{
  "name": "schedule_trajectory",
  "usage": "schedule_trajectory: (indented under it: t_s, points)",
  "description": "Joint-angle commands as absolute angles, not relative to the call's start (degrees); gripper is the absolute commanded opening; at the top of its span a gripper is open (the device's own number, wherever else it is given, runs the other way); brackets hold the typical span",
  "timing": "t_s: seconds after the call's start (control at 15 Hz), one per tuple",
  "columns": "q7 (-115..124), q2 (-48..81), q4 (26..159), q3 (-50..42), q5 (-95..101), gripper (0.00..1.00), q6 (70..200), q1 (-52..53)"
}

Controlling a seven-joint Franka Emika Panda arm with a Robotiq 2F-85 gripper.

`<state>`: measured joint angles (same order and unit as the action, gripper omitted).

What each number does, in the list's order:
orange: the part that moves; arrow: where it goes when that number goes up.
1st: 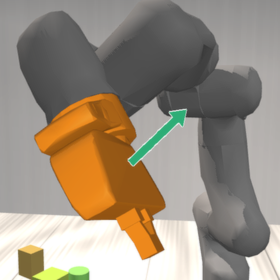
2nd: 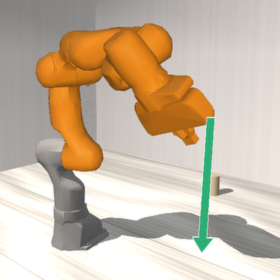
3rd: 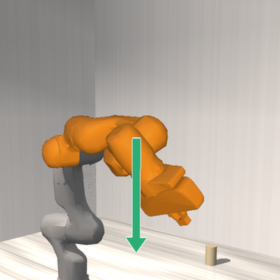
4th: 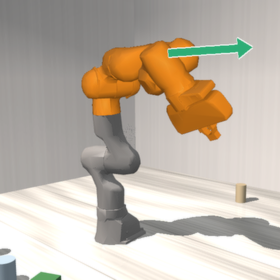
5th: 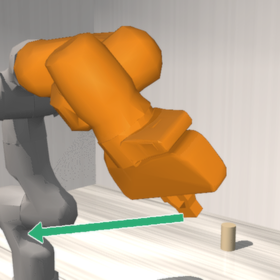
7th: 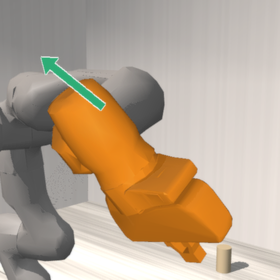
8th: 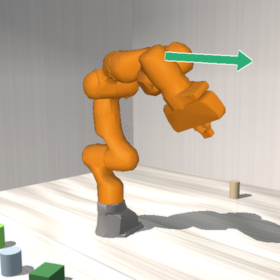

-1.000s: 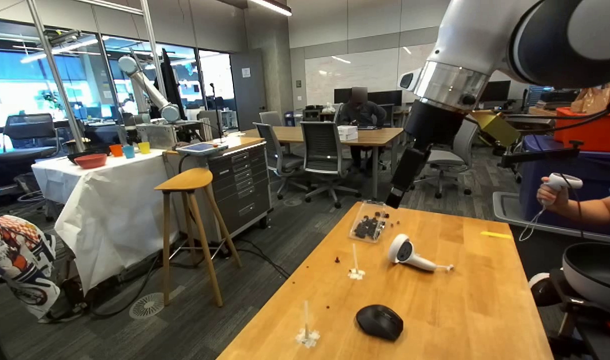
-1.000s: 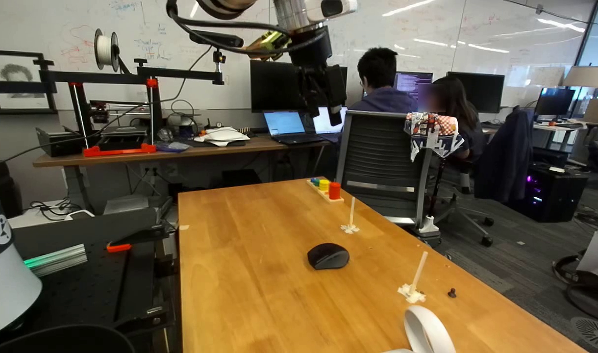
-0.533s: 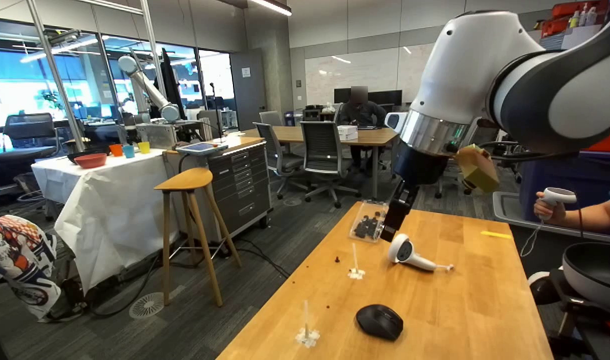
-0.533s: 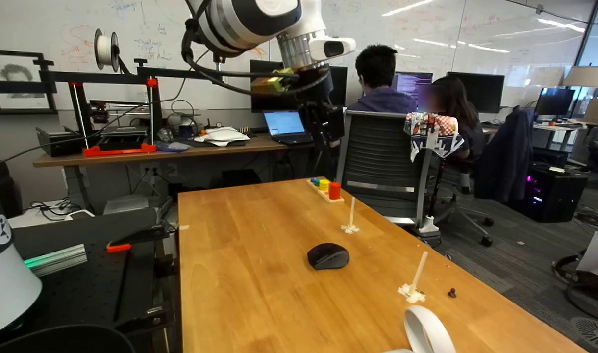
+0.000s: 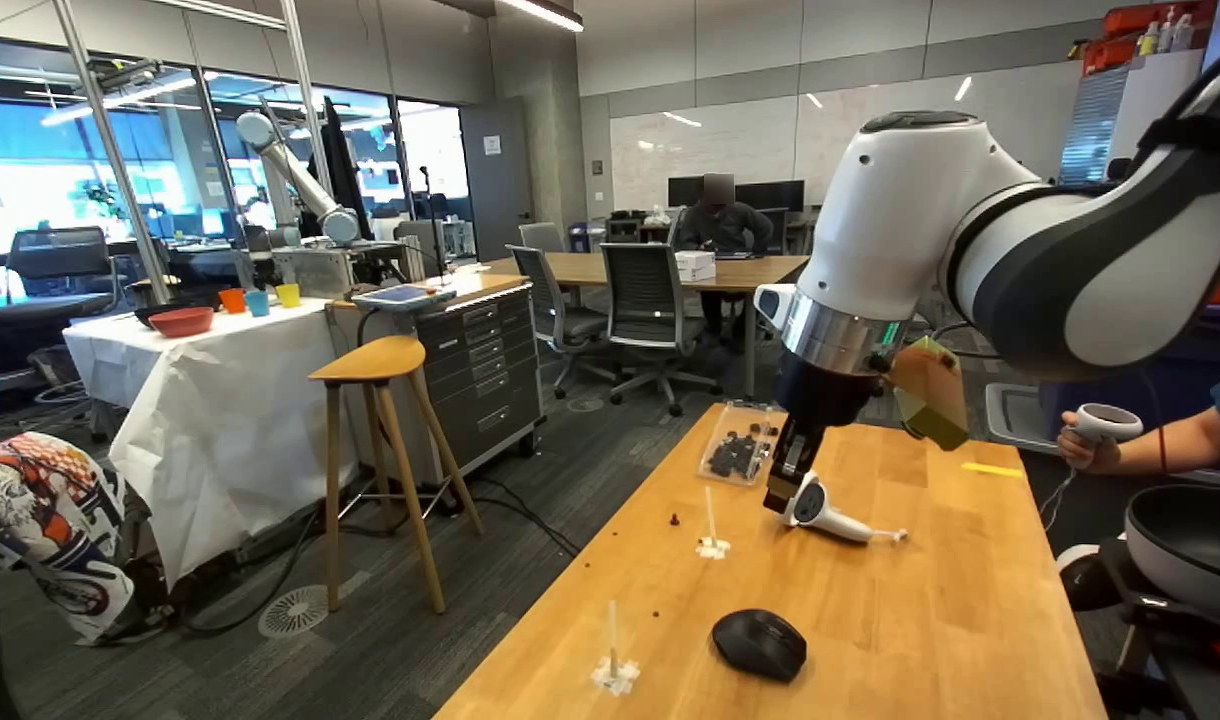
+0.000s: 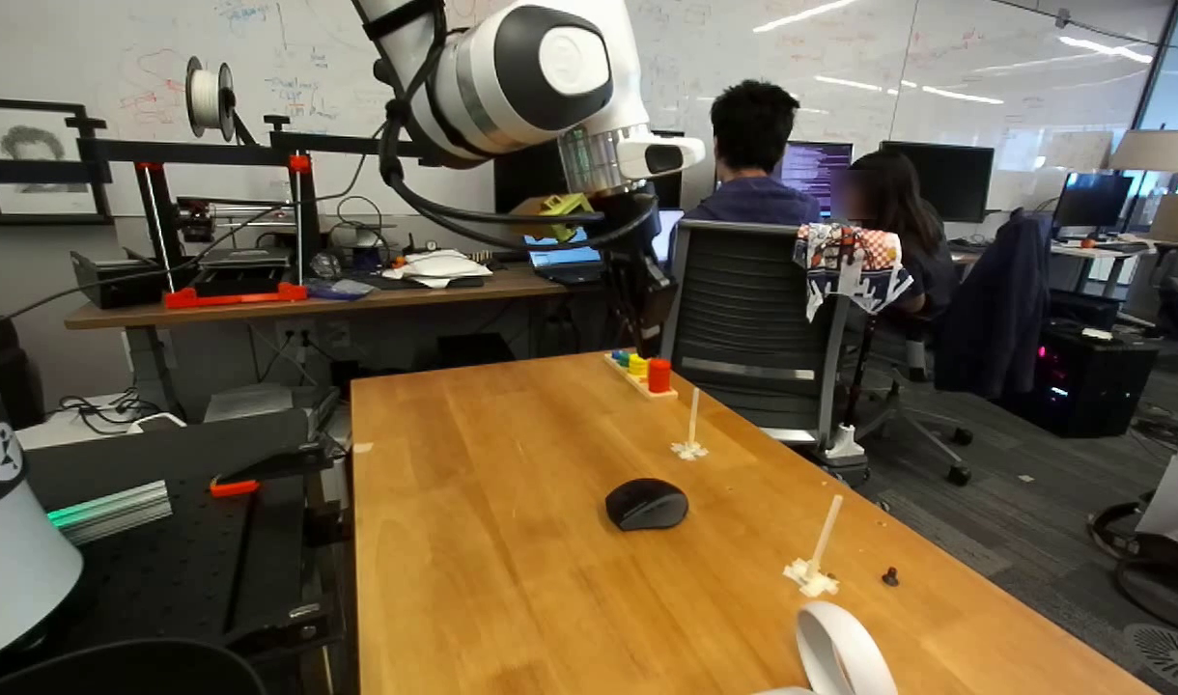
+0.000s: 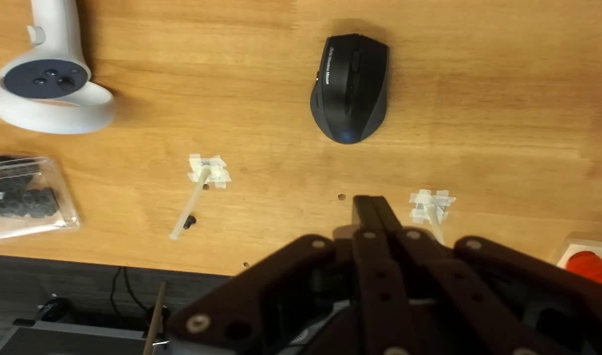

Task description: Pick up the mouse

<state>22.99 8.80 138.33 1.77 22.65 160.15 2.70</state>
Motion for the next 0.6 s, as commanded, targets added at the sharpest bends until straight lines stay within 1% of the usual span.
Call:
schedule_trajectory:
  t_s: [0.0, 0.07, 0.33, 0.53]
  points:
    - [28.94, 13.32, 135.68, -0.09, 28.56, 0.05, 161.85, 4.16]
    - [30.16, 14.37, 135.29, -0.4, 29.84, 0.04, 161.93, 4.41]
    - [33.87, 18.08, 133.93, -1.56, 33.47, 0.07, 161.92, 5.34]
    - [36.36, 20.47, 133.03, -2.89, 35.78, 0.05, 161.91, 6.26]
